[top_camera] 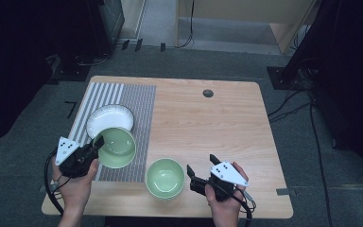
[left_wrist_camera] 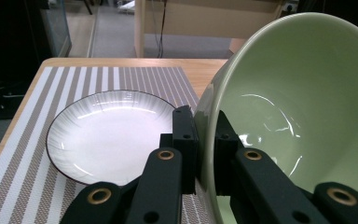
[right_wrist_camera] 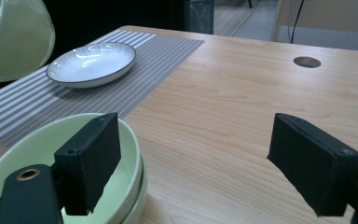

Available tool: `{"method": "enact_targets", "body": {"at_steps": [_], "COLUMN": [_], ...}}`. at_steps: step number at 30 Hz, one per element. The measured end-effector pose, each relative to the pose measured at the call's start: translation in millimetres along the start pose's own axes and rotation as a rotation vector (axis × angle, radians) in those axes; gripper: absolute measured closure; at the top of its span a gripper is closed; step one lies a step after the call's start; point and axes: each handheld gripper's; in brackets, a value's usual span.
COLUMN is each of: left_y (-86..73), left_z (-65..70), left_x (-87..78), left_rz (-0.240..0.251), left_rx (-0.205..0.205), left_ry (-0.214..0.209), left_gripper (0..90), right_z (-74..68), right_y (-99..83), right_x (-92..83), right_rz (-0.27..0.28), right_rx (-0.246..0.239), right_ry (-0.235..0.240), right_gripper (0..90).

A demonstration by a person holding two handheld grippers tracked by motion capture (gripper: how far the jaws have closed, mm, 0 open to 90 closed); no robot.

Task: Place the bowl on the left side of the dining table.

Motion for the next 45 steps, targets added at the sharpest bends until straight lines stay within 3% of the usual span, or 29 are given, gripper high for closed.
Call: {"method": "enact_targets", "body": {"at_steps": [22, 45], "left_y": [16.5, 27.9], "left_z": [-28.9, -61.4], "left_x": [28.0, 57.8], "left_rz": [0.018, 0.032], "left_rx": [-0.062, -0.116], "left_ry": [0.039, 0.116], "left_gripper": [84.4, 84.4], "right_z": [34.8, 79.3], "right_y": [-42.8, -94.5], "right_x": [-11.8, -28.5], "right_rz": [-0.078, -0.159], "right_rx": [0.031, 0.084], "right_ry": [-0.054, -0.145], "right_gripper": [16.4, 16.3]}}
Point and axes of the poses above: each handheld gripper's, and its own axes: x roughly forward along the jaws, y roughly out of its top, z roughly to its right, and after that the axes turned 15 degrees about -x, right-handed
